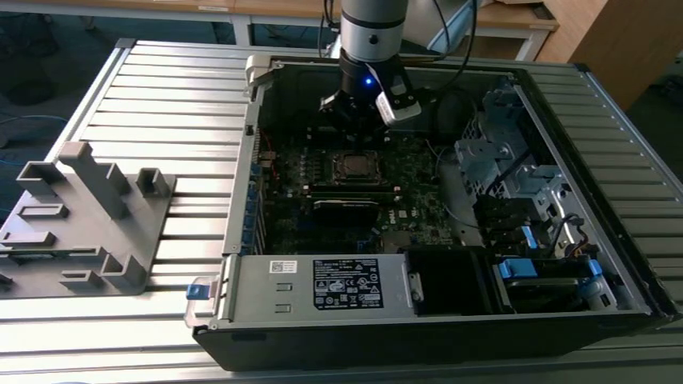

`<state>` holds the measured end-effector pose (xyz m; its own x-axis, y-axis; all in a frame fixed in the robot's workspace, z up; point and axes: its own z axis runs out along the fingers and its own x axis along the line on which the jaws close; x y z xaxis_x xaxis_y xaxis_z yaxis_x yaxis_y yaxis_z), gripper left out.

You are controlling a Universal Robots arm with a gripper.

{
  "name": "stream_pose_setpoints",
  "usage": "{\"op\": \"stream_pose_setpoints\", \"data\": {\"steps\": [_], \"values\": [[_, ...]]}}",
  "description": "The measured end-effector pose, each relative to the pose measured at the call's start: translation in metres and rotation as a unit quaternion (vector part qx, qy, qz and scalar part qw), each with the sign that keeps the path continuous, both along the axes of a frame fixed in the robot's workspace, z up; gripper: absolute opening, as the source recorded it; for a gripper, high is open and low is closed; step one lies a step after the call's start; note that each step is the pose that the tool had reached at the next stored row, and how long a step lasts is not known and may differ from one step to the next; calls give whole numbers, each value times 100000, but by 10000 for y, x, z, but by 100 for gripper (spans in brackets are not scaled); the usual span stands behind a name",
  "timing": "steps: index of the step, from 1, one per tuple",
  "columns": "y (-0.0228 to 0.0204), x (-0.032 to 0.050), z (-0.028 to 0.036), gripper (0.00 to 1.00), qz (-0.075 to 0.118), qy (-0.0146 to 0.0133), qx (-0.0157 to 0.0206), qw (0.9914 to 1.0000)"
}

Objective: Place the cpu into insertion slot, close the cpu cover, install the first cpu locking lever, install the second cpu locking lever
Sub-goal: 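Install the second cpu locking lever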

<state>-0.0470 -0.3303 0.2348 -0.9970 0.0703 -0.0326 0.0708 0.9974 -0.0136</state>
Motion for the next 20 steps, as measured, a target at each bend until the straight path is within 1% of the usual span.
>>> {"op": "stream_pose_setpoints", "data": {"steps": [6,11,17,20], "values": [[-57,0,-1,11,-7,0,6,100000],[-58,0,1,11,-9,-1,4,100000],[-58,0,18,11,-6,-9,20,100000],[-75,0,19,11,-6,-3,10,100000]]}}
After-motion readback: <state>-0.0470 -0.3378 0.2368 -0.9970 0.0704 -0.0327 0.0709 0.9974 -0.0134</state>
